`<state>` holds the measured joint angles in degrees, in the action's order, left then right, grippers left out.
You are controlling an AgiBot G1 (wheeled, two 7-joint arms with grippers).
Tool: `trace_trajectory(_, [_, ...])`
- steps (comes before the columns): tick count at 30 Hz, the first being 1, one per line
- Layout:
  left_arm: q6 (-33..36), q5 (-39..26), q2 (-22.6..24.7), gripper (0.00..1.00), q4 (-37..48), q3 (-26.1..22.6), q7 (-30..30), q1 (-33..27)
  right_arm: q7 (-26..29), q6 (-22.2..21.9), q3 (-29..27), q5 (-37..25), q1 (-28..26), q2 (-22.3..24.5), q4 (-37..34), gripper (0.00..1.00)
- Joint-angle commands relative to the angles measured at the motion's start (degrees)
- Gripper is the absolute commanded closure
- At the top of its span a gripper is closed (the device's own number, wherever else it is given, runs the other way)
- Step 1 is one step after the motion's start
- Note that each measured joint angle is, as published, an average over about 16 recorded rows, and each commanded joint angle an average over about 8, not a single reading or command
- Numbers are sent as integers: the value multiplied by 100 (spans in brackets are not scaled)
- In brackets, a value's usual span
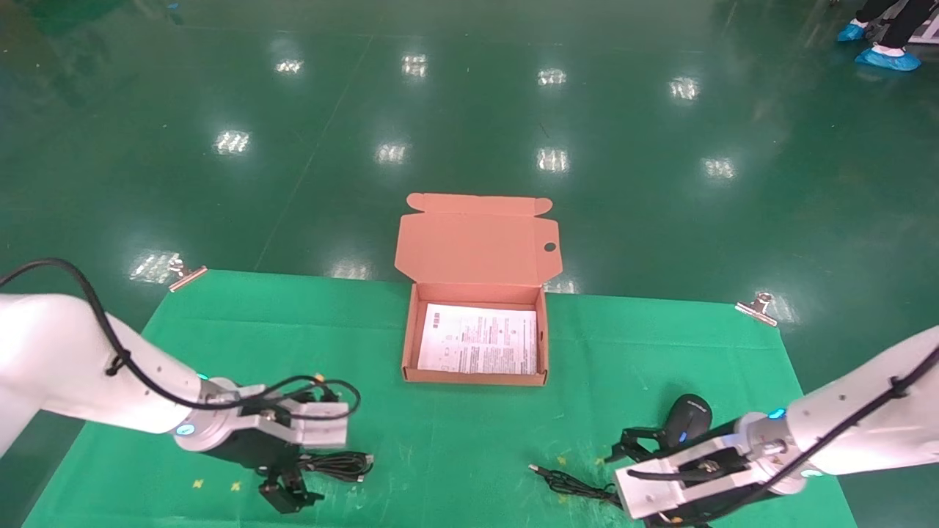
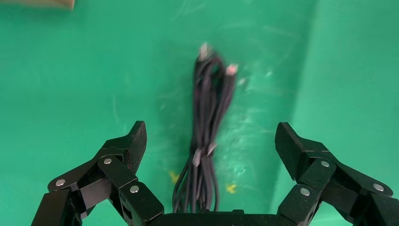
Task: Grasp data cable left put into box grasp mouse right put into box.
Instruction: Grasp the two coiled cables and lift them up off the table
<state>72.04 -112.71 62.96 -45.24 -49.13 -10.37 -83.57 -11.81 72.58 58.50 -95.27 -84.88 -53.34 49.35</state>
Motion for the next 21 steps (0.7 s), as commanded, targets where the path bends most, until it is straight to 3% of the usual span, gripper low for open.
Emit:
trace_trajectory(1, [-92,-29,114,0,395,3,34,-61,-93,-148,-4,-23,41,-102,-208,0])
trace_trajectory(11, [-597,-26,538,0,2006,30,766,-318,-481,-719,-17,-105,81,-665,-1263,0])
trace_trajectory(20, [-880,97,791,0,2944,105,1379,-492,-916,-950,-47,-63,31,-1081,-2175,0])
trace_trajectory(21, [-901,113,814,2,3023,115,1435,-505,-963,-968,-50,-59,21,-1117,-2268,5])
